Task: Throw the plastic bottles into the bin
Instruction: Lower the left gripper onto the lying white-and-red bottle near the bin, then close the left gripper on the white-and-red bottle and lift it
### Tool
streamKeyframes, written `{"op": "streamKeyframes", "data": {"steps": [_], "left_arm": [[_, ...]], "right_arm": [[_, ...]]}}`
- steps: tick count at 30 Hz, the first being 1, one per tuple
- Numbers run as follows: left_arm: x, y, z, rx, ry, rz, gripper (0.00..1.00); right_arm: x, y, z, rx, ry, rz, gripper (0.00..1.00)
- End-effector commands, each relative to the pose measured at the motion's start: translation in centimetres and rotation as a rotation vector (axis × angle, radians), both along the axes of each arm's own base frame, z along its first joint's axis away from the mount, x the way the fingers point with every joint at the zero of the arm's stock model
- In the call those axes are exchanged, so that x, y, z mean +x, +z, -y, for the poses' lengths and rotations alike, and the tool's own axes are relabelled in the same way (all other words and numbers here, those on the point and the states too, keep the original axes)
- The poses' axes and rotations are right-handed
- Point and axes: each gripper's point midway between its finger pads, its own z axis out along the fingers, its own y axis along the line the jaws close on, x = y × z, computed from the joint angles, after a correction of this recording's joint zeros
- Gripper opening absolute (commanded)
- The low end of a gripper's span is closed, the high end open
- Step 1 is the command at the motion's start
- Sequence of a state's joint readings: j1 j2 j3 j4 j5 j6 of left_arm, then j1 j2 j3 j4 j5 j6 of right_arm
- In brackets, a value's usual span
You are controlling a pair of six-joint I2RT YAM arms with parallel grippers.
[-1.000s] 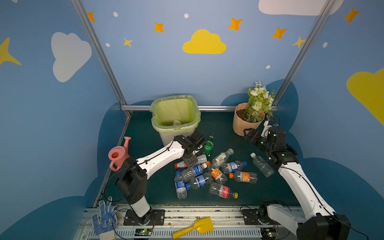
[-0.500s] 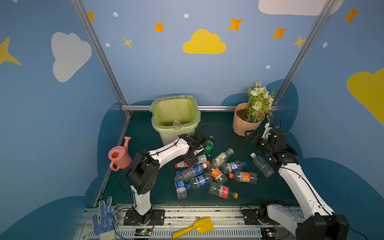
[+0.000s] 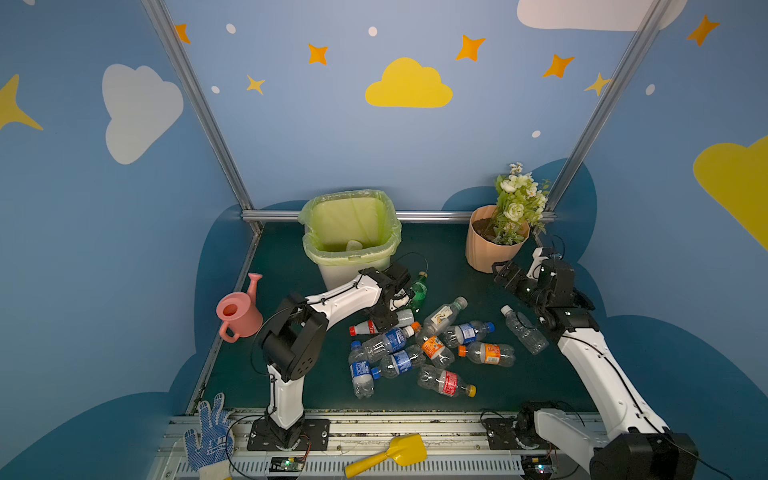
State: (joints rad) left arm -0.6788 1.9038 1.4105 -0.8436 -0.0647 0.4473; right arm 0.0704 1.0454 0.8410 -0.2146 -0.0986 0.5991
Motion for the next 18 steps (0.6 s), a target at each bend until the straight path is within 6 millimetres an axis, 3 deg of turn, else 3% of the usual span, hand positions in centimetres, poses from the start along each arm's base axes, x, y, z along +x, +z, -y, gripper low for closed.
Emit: {"op": "streamKeyframes", "data": {"steps": [1,18], "left_arm": [[0.3,-0.1,0.6,-0.03,-0.012,-0.016,0.75],[0.1,-1.7,0.4,-0.043,-0.014,-0.069,0.7]], "right_arm": [[-0.4,0.3,0.1,0.01,-0.002,0.013,0.97],[-0.5,0.2,0.5,0.024,-0.013,0.011,0.97]]}}
